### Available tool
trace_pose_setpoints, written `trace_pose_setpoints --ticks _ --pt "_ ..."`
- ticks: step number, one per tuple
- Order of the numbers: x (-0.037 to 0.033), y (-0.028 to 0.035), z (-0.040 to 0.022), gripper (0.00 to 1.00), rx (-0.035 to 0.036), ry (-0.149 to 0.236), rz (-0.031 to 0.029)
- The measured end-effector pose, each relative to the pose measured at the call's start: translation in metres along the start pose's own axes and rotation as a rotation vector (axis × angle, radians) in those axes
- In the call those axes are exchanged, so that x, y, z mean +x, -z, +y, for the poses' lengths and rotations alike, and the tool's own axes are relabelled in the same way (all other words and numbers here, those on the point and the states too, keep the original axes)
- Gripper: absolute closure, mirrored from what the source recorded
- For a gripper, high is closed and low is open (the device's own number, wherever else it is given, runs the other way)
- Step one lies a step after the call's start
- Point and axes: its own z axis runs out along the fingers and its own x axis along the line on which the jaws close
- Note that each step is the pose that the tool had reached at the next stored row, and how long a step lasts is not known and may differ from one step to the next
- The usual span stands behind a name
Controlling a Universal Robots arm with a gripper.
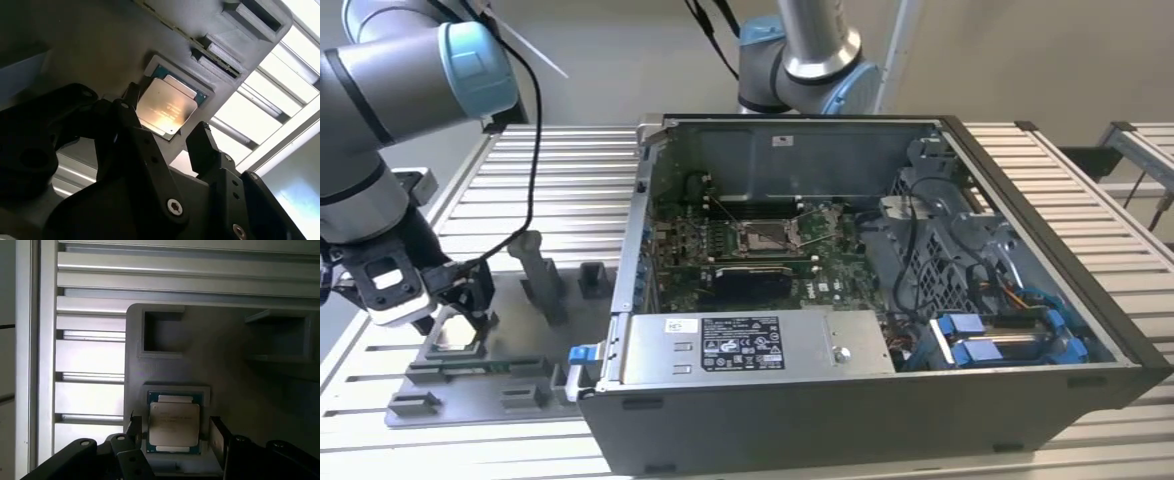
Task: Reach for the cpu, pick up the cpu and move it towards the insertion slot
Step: 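Pick up the cpu and move it towards the insertion slot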
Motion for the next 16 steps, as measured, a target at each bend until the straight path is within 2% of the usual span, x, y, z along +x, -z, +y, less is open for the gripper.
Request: trace_pose_setpoints --ticks 10,16 --pt "0.0003 -0.0093 -0.0010 0.00 0.0000 0.001 0.0001" --pt "0.0003 -0.0112 -0.0011 0.00 0.0000 0.001 0.0001"
